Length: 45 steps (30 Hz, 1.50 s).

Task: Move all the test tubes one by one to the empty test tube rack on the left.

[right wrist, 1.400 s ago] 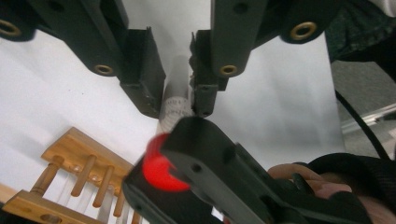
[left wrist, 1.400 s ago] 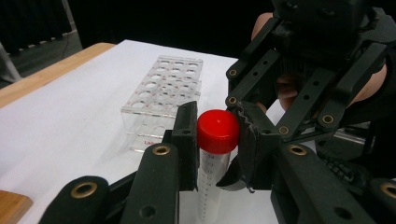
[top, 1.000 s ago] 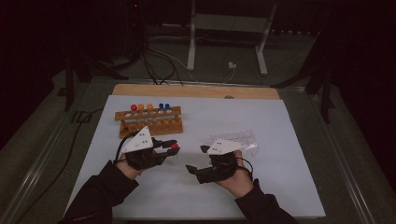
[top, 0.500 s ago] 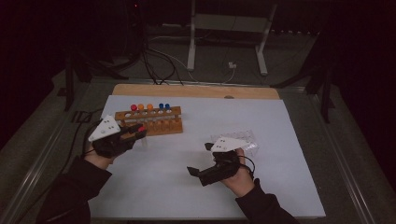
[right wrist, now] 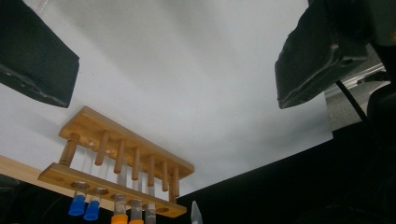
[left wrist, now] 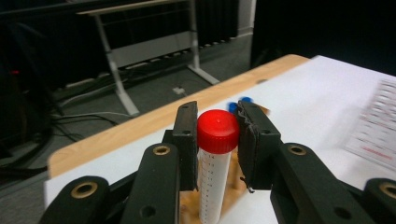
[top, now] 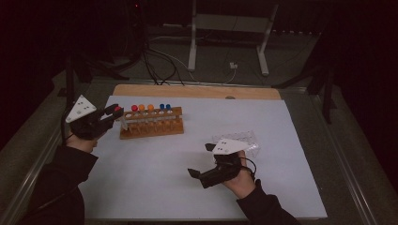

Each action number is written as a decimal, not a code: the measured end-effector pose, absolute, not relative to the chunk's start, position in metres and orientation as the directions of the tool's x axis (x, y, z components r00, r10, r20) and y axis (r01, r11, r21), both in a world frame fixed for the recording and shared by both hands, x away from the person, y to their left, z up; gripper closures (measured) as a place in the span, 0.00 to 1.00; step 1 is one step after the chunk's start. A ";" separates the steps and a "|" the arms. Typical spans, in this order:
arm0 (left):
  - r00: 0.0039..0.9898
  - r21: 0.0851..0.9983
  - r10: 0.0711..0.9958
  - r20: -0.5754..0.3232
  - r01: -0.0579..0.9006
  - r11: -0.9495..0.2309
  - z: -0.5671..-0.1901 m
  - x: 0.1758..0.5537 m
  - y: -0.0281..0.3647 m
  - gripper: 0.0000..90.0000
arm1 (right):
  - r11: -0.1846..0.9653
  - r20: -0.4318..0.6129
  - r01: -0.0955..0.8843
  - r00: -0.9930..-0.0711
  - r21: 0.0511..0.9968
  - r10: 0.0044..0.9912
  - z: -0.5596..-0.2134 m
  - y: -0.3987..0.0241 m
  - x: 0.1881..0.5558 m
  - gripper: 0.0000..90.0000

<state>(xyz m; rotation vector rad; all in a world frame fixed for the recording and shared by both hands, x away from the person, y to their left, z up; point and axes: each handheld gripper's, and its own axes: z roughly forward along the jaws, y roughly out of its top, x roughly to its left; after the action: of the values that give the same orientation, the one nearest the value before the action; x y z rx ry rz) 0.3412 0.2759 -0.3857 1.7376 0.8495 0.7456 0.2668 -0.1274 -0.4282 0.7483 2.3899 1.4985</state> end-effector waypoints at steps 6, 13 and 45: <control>0.518 0.971 0.854 0.048 0.176 -0.162 -0.385 0.357 0.282 0.80 | 0.345 0.078 0.300 -0.843 0.890 0.532 -0.429 -0.128 0.266 0.00; 0.471 0.975 0.882 0.027 0.183 -0.128 -0.393 0.377 0.283 0.80 | 0.350 0.072 0.299 -0.842 0.888 0.535 -0.430 -0.128 0.267 0.00; 0.418 0.917 0.907 0.044 0.343 -0.203 -0.451 0.406 0.265 0.80 | 0.350 0.073 0.297 -0.844 0.888 0.531 -0.430 -0.130 0.267 0.00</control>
<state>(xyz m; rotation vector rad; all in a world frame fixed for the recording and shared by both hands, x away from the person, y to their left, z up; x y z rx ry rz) 0.4061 0.2652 -0.4515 1.7534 1.0870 0.7703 0.2672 -0.1301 -0.4299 0.7463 2.3849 1.4947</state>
